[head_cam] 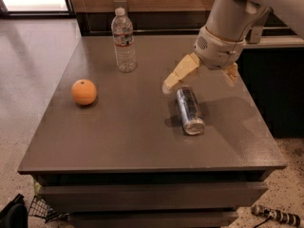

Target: Place redbull can upright

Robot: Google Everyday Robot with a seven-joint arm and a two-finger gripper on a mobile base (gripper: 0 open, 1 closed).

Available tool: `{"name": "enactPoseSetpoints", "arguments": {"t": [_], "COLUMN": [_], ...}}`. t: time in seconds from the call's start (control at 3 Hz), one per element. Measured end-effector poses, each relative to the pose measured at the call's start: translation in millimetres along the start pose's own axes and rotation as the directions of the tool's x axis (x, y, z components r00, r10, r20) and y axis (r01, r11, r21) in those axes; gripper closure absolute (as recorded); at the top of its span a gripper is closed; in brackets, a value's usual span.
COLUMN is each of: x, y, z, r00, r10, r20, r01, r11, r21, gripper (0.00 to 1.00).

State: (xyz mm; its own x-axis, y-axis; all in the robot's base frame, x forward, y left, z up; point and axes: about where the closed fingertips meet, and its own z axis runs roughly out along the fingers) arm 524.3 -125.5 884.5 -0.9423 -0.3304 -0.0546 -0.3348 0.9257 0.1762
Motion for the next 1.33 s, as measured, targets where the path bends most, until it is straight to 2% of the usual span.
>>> {"name": "enactPoseSetpoints", "arguments": {"t": [0.67, 1.0, 1.33], "x": [-8, -3, 6], "y": [1, 3, 2], "z": [19, 35, 42], "r00": [0.998, 0.989, 0.977], "r10": [0.069, 0.139, 0.208], "r20": [-0.007, -0.043, -0.054], "r01": [-0.069, -0.137, -0.205], "r11": [0.9975, 0.9896, 0.977], "r21": [0.016, 0.042, 0.061], "gripper": [0.0, 0.0, 0.0]}}
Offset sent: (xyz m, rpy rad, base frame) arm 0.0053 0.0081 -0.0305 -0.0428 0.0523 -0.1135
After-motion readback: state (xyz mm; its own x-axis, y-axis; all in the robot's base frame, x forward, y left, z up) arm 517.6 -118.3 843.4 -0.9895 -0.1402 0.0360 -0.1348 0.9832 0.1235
